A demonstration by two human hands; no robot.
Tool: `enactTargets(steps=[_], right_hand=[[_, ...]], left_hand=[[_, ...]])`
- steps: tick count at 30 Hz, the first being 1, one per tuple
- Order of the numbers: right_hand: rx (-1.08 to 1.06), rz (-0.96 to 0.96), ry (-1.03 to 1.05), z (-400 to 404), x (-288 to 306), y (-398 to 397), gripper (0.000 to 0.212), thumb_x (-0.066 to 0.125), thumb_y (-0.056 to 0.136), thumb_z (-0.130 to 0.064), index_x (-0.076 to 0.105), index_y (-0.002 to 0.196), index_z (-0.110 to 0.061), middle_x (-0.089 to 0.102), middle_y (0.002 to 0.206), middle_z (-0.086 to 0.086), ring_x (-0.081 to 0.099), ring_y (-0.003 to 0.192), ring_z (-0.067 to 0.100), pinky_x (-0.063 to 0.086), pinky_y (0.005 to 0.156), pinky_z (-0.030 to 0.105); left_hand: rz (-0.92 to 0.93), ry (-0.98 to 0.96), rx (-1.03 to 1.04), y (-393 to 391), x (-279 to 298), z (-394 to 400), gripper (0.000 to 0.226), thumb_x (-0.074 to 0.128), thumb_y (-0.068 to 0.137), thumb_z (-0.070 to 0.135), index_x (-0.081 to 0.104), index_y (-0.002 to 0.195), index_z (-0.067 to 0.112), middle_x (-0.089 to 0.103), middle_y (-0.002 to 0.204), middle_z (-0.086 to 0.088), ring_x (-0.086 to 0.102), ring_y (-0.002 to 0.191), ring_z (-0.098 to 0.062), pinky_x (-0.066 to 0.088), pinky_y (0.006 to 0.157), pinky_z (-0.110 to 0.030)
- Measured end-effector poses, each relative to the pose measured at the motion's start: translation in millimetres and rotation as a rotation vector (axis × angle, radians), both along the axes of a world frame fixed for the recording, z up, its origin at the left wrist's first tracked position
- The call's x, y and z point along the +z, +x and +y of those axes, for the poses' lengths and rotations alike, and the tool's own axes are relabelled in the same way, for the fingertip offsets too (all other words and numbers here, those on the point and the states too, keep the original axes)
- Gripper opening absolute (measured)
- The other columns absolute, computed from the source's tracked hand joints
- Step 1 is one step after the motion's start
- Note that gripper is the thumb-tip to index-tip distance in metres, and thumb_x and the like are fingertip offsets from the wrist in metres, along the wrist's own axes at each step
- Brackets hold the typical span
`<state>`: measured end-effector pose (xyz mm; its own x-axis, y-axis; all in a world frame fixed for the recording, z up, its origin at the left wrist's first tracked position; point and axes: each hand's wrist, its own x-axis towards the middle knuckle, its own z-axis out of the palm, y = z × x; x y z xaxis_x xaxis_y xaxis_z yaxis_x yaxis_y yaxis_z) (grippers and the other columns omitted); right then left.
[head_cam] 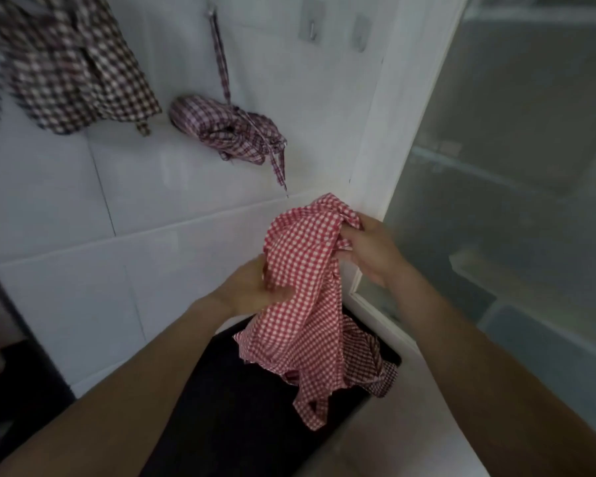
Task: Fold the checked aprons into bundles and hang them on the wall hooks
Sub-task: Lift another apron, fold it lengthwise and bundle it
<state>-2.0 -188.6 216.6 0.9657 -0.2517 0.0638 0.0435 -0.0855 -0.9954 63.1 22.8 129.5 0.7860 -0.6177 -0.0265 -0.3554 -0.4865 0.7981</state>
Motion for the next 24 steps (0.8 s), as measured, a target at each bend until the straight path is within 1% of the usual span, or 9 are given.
enactTargets(steps=[2, 4, 8, 10, 12, 15, 17, 20, 24], right_hand=[[0.041, -0.035, -0.006, 13, 8, -13, 0.025, 0.064, 0.095, -0.015, 0.070, 0.119, -0.012, 0.075, 0.112, 0.005, 0.072, 0.101, 0.023, 0.060, 0.085, 0.039], [0.054, -0.064, 0.034, 22, 15, -26, 0.028, 0.061, 0.094, -0.009, 0.069, 0.121, -0.009, 0.074, 0.115, 0.008, 0.070, 0.105, 0.026, 0.058, 0.090, 0.042], [0.065, -0.134, 0.161, 22, 24, -48, 0.031, 0.053, 0.090, 0.008, 0.067, 0.117, 0.001, 0.070, 0.118, 0.017, 0.065, 0.102, 0.027, 0.055, 0.093, 0.043], [0.109, -0.167, 0.205, 18, 24, -54, 0.033, 0.051, 0.089, 0.013, 0.067, 0.115, -0.001, 0.070, 0.113, 0.013, 0.066, 0.101, 0.023, 0.053, 0.087, 0.037], [0.164, -0.206, 0.224, 15, 25, -60, 0.038, 0.054, 0.086, 0.014, 0.063, 0.120, -0.001, 0.068, 0.116, 0.012, 0.066, 0.105, 0.022, 0.053, 0.088, 0.033], [0.170, -0.201, 0.208, 2, 21, -58, 0.070, 0.081, 0.068, -0.004, 0.054, 0.133, -0.001, 0.064, 0.130, 0.013, 0.064, 0.117, 0.025, 0.053, 0.097, 0.036], [0.131, -0.088, 0.120, -10, 11, -56, 0.091, 0.095, 0.058, -0.022, 0.053, 0.138, -0.009, 0.063, 0.134, 0.009, 0.064, 0.119, 0.025, 0.054, 0.097, 0.040], [0.069, 0.156, -0.117, -16, -17, -56, 0.073, 0.093, 0.066, -0.028, 0.056, 0.129, -0.023, 0.061, 0.132, 0.005, 0.062, 0.116, 0.021, 0.055, 0.093, 0.037], [0.179, 0.456, -0.288, -18, -55, -70, 0.076, 0.085, 0.076, -0.034, 0.044, 0.139, -0.022, 0.055, 0.118, -0.008, 0.057, 0.109, 0.010, 0.053, 0.096, 0.034]], left_hand=[[-0.236, -0.241, 0.164, -5, 12, -3, 0.115, 0.079, 0.059, 0.070, 0.025, 0.148, 0.022, 0.039, 0.142, 0.001, 0.040, 0.128, -0.011, 0.032, 0.113, -0.037], [-0.330, -0.407, 0.200, -12, 25, -5, 0.126, 0.082, 0.055, 0.066, 0.013, 0.152, 0.023, 0.031, 0.149, 0.002, 0.034, 0.137, -0.014, 0.028, 0.115, -0.036], [-0.184, -0.530, 0.030, -34, 48, -9, 0.134, 0.090, 0.061, 0.042, -0.002, 0.156, 0.025, 0.028, 0.151, 0.013, 0.034, 0.138, -0.006, 0.030, 0.114, -0.029], [-0.175, -0.516, 0.011, -41, 54, -11, 0.123, 0.088, 0.068, 0.032, 0.004, 0.157, 0.027, 0.036, 0.143, 0.017, 0.042, 0.128, -0.002, 0.036, 0.104, -0.021], [-0.299, -0.522, 0.025, -47, 62, -11, 0.103, 0.083, 0.078, 0.028, 0.016, 0.156, 0.028, 0.044, 0.136, 0.017, 0.049, 0.118, 0.002, 0.040, 0.095, -0.009], [-0.541, -0.551, 0.108, -47, 77, -8, 0.064, 0.074, 0.088, 0.015, 0.046, 0.145, 0.012, 0.055, 0.125, 0.012, 0.054, 0.107, 0.005, 0.043, 0.093, -0.005], [-0.624, -0.579, 0.191, -43, 88, -6, 0.049, 0.073, 0.087, 0.008, 0.057, 0.133, 0.006, 0.061, 0.117, 0.007, 0.058, 0.101, 0.002, 0.045, 0.090, -0.006], [-0.707, -0.628, 0.389, -39, 102, -3, 0.035, 0.074, 0.085, 0.012, 0.063, 0.117, 0.004, 0.065, 0.106, 0.002, 0.062, 0.095, -0.011, 0.049, 0.085, -0.019], [-0.785, -0.785, 0.578, -46, 123, -12, 0.032, 0.071, 0.088, 0.011, 0.058, 0.114, -0.001, 0.062, 0.104, 0.000, 0.057, 0.093, -0.004, 0.044, 0.084, -0.009]])
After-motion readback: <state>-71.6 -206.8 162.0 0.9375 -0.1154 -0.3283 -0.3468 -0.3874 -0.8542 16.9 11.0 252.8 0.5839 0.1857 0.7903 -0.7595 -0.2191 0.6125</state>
